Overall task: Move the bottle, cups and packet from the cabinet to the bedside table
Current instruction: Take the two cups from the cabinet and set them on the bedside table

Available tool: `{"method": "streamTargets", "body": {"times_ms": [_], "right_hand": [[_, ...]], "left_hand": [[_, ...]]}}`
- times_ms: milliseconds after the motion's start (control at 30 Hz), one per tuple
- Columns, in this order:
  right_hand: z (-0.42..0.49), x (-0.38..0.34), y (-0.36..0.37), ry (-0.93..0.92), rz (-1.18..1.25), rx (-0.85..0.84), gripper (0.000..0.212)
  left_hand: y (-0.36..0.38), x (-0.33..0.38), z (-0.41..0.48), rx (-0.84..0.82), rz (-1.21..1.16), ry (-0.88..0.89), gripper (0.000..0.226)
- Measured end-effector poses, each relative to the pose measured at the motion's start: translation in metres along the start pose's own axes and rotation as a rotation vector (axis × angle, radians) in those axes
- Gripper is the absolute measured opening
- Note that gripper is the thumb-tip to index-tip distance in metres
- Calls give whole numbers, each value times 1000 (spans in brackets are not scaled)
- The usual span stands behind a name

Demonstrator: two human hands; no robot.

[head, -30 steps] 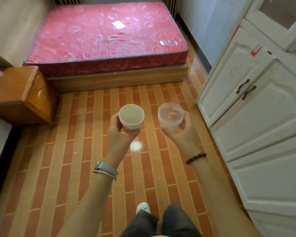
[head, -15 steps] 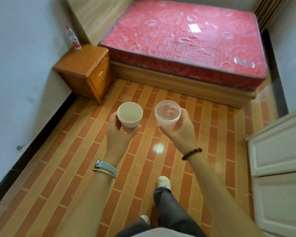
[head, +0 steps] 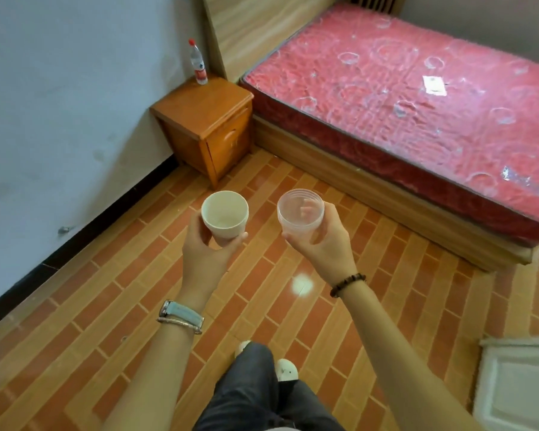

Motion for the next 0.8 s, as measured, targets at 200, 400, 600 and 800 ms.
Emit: {"method": "streamTargets", "body": {"times_ms": [200,400,600,800], "right_hand": [[74,12,29,11,-30,-52,59],[164,-1,67,-27,-33,-56,61],[239,-9,98,-41,-22,-50,61],[302,2,116,-9,-44,-93,62]], "left_hand": [[-5,-18,67,43,-28,-95,71],[-19,-15,155,90,-36,-89,67],[-35,-11,233,121,-36,-79,64],[-32,-16,287,144,-34,-110,66]]}}
Point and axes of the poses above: each hand's wrist, its own z-axis towards the middle knuckle, its own y-axis out of the palm, x = y × z, the point moved 5 cm from there along z, towards the middle knuckle, and after that the axes turned 14 degrees about z, right-handed, at the moved point
